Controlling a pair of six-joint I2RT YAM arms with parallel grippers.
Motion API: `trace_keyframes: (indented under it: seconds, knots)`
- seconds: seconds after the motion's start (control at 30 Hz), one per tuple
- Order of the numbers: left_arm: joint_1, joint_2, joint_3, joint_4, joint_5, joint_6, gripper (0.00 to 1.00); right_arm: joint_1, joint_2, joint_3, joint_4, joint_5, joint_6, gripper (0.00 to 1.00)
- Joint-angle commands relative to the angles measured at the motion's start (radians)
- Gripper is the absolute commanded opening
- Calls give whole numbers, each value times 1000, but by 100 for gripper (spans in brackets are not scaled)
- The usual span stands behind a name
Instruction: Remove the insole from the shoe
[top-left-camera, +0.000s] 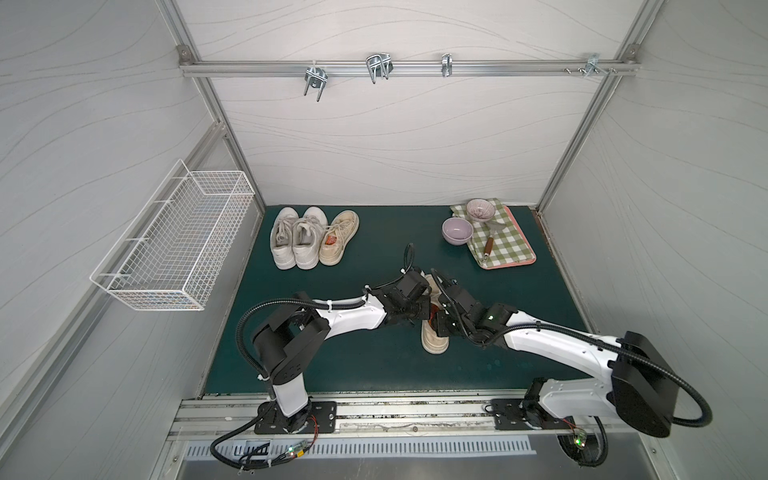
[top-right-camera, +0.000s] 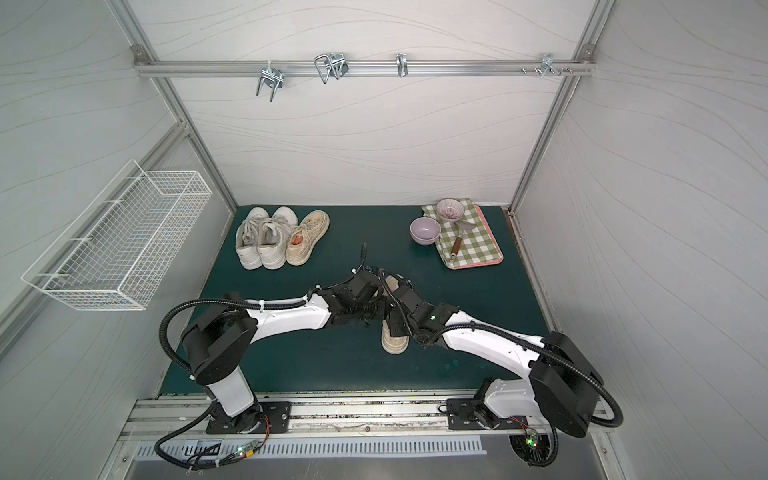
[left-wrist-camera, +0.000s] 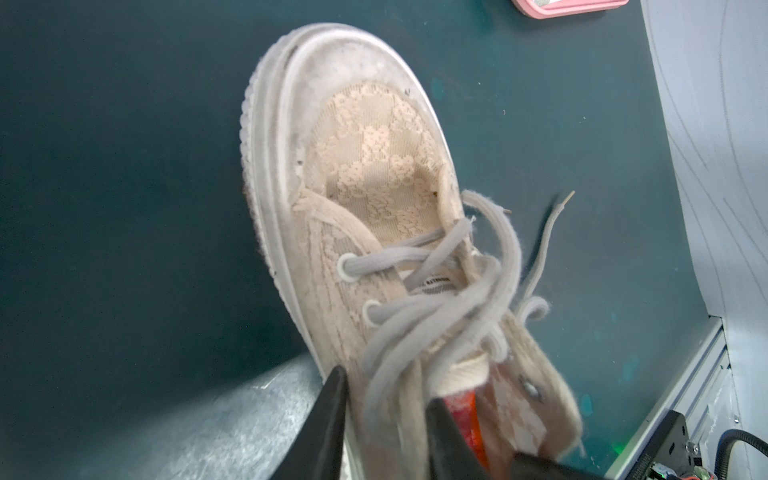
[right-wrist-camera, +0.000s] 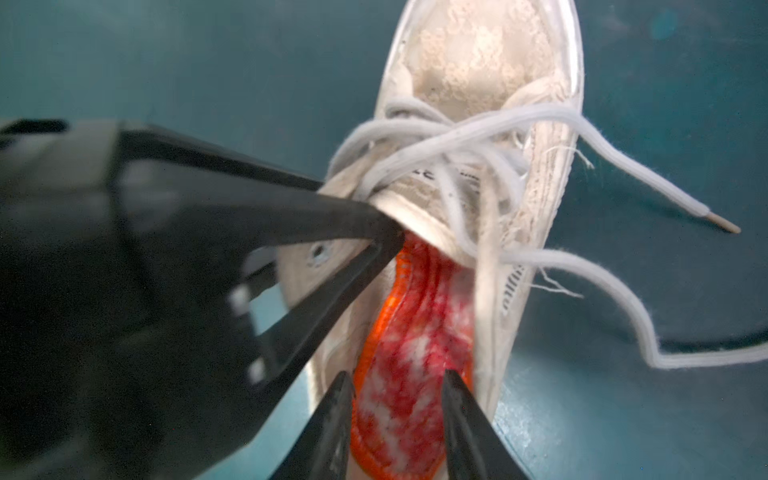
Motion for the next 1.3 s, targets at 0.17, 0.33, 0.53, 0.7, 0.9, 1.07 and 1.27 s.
trace_keyframes:
  seconds: [0.17, 0.33, 0.53, 0.7, 0.9, 1.07, 1.27]
  knots:
    - [4, -29, -10, 89, 23, -6, 20, -84, 107, 37, -33, 66, 1, 45]
    - [4, -31, -19, 105, 39, -13, 10, -93, 164, 72, -30, 72, -18, 54]
    - [4, -51, -40, 125, 47, -17, 4, -92, 204, 98, -34, 81, -30, 59]
    - [4, -75, -71, 157, 52, -29, 0, -97, 272, 145, -81, 67, -26, 63]
    - [4, -96, -114, 225, 82, -45, 0, -99, 393, 221, -159, 55, 5, 65]
    - [3, -115, -135, 256, 93, -52, 0, -94, 496, 280, -220, 59, 30, 64]
    - [3, -135, -149, 262, 79, -52, 0, -89, 567, 320, -260, 102, 47, 50]
